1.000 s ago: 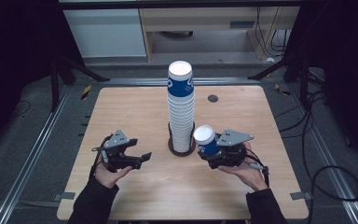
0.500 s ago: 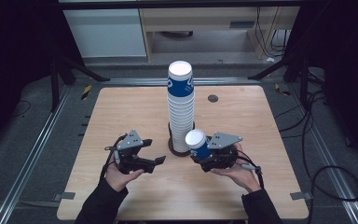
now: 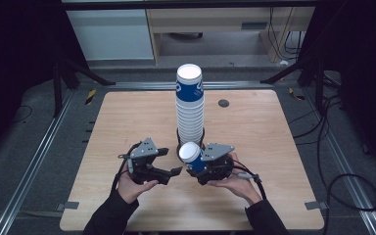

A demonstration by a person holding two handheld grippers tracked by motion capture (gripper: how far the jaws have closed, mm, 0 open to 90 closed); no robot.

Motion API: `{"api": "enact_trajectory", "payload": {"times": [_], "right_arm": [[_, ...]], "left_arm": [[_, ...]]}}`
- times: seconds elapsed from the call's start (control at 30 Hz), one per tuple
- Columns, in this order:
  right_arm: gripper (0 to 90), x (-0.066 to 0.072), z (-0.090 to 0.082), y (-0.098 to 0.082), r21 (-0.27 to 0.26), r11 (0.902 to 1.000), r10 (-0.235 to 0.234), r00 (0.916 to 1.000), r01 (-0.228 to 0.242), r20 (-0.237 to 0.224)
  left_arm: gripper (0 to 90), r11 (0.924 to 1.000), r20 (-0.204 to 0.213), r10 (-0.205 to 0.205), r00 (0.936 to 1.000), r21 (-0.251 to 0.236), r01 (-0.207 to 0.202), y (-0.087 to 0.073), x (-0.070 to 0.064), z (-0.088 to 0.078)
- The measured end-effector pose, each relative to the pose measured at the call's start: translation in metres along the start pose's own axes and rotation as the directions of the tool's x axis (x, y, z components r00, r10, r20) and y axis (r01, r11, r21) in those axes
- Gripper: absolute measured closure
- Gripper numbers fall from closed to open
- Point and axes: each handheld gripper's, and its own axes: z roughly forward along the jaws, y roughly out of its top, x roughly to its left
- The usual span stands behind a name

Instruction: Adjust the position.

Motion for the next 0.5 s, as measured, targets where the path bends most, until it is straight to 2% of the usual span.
{"api": "enact_trajectory", "payload": {"times": [0.13, 0.5], "right_arm": [[20.8, 0.003, 0.003, 0.001, 0.002, 1.0000, -0.008, 1.0000, 0.008, -0.001], [21.0, 0.011, 0.010, 0.006, -0.009, 0.9994, -0.034, 0.9992, 0.034, -0.020]], "left_arm": [[16.1, 1.0000, 0.011, 0.005, 0.9999, 0.007, -0.005, 0.002, -0.005, 0.005], [18.1, 0.9999, 0.011, -0.004, 0.9999, 0.013, 0.003, 0.006, -0.007, 0.016]]}}
